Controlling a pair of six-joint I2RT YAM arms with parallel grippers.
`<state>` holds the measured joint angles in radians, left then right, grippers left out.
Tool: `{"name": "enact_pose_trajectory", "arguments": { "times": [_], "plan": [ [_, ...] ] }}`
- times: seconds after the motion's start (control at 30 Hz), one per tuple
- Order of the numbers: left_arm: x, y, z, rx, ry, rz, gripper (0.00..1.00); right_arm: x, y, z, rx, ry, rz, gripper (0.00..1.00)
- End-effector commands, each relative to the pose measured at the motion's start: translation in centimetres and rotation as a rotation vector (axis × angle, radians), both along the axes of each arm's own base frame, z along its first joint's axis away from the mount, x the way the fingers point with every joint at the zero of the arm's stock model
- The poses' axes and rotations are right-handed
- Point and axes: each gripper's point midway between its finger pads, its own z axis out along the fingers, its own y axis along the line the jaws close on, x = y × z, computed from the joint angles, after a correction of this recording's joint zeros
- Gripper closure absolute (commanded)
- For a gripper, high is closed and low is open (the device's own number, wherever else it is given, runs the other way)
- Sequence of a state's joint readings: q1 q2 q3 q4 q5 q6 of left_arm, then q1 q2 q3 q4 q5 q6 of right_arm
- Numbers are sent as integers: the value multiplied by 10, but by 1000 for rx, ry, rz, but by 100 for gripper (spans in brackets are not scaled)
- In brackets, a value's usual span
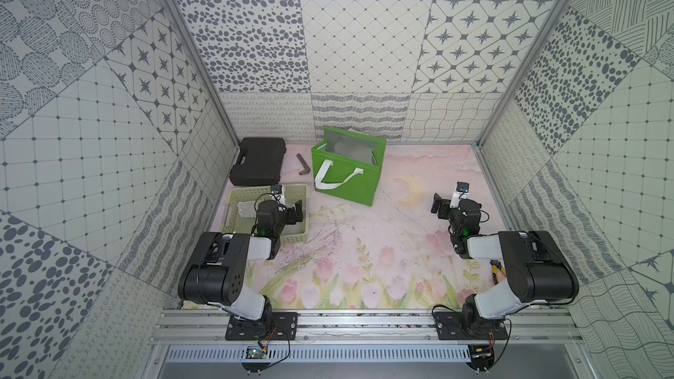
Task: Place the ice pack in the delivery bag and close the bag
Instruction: Move the delivery bag at the center of the board.
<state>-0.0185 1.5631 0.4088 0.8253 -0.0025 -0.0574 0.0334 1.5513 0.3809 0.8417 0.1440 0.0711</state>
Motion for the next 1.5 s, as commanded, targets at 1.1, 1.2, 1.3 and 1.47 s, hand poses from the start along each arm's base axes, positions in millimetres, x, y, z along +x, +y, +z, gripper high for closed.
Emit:
{"name": "enact_pose_trajectory", "arguments": {
  "times": [1.1, 1.2, 1.3, 1.47],
  "plan": [
    [-27, -13, 160, -462, 346, 128, 1, 24, 117, 216, 276, 156, -4, 1],
    [-31, -19, 160, -456, 357, 106, 2, 31, 161, 221, 224, 175, 38, 4],
    [-33, -26, 162, -446, 364, 82, 2, 43, 200, 218, 166, 190, 69, 10],
    [-38, -39, 167, -441, 373, 36, 2, 71, 241, 202, 142, 230, 81, 21]
  ]
}}
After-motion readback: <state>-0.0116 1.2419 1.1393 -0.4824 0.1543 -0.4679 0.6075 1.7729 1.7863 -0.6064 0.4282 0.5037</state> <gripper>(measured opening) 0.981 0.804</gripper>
